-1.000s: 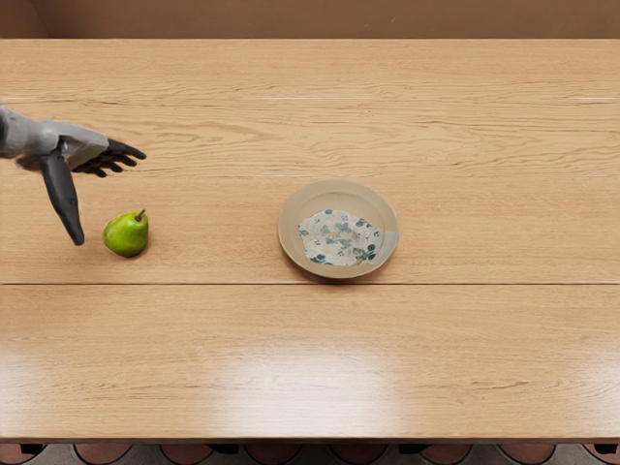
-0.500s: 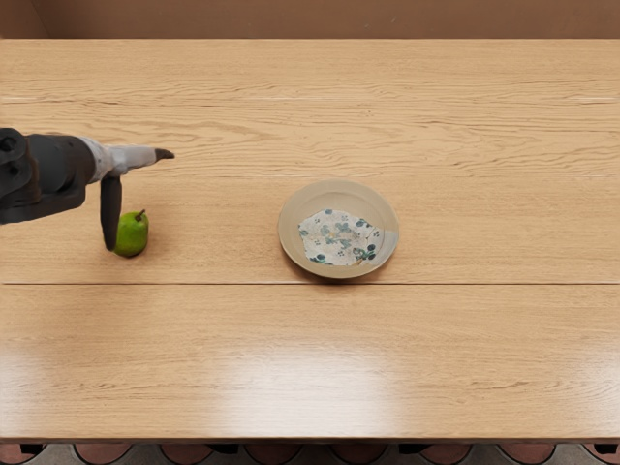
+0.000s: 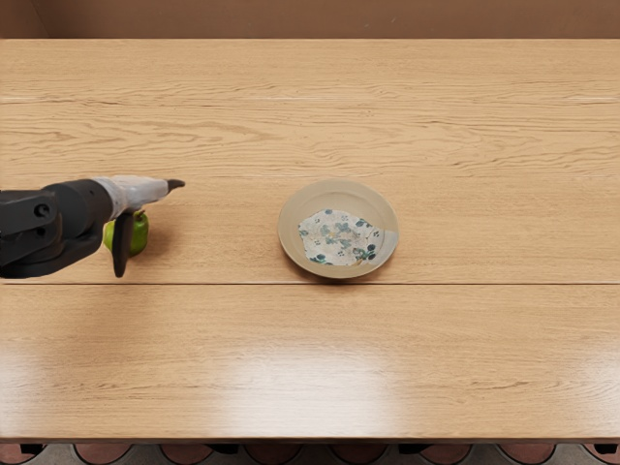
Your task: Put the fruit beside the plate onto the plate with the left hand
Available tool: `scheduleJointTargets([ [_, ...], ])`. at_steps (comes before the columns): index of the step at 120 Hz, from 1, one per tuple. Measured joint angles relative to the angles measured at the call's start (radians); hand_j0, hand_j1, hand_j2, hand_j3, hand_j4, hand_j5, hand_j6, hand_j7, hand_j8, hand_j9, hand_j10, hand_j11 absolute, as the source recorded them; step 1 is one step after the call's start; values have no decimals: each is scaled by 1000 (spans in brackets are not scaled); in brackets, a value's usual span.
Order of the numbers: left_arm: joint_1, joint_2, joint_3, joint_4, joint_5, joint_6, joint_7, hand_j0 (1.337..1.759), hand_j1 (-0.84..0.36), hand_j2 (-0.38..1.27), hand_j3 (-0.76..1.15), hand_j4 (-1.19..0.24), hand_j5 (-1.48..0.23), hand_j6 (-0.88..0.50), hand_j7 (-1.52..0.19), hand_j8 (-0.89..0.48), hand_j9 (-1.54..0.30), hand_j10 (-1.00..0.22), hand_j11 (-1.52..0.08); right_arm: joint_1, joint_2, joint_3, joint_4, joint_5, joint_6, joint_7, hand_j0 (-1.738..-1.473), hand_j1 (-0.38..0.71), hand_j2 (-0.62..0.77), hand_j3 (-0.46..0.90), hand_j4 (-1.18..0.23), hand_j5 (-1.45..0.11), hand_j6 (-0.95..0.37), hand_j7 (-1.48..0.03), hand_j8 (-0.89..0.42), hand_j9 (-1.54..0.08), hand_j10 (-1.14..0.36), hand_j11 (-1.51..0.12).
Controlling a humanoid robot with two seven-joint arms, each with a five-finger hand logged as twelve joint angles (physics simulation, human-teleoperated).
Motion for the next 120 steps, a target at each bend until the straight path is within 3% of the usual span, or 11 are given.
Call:
scheduleJointTargets([
  [62,42,6,1,18,54,27,0,1658,341,4,0,-12,-10,-13,-10,-13,-9,-11,-9,2,0,0,0,0,0,0,-1658,-320,-5,0,-24,-31,-24,-31,-24,-31,-24,-31],
  [120,54,8,7,33,65,25,0,1658,98,45,0,-217,-275,-218,-275,-218,-275,-216,-275,2,0,0,0,0,-1,0,-1658,-320,-5,0,-24,-31,-24,-31,-24,-31,-24,-31],
])
